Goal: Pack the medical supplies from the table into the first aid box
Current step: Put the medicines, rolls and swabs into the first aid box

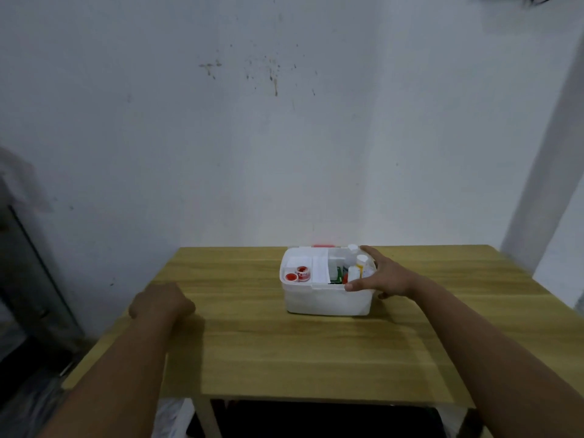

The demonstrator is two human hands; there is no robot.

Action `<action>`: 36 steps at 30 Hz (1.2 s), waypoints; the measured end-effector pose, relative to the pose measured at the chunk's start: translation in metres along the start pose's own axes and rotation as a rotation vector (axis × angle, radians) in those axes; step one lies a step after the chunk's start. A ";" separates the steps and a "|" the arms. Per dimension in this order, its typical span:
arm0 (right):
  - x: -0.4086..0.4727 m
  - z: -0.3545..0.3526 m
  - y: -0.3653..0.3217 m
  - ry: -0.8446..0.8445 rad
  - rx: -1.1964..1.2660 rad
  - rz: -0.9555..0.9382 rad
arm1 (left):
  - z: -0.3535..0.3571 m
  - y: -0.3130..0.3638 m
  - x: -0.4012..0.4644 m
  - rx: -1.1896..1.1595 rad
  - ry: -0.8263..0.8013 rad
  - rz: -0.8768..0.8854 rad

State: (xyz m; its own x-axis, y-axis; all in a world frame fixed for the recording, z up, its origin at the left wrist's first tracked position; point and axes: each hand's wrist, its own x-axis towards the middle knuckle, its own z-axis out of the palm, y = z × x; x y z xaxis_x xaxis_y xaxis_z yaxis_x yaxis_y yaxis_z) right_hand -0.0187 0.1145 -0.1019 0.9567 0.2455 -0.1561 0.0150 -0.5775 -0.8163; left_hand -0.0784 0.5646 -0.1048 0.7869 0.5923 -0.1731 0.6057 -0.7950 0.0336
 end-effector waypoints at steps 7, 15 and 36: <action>-0.003 0.002 -0.001 0.006 0.001 0.006 | -0.008 0.022 0.005 -0.240 -0.075 0.117; -0.005 0.001 -0.001 0.018 0.008 -0.027 | -0.060 0.168 -0.053 -0.881 -0.087 0.550; 0.039 -0.022 0.012 0.178 0.354 0.138 | -0.016 0.224 0.007 -0.645 0.044 0.464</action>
State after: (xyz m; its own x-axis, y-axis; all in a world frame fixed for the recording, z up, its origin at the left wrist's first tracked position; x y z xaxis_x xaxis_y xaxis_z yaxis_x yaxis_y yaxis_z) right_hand 0.0246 0.1001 -0.1060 0.9785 0.0281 -0.2043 -0.1881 -0.2845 -0.9400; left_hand 0.0647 0.3928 -0.0832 0.9714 0.2344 0.0372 0.1527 -0.7373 0.6581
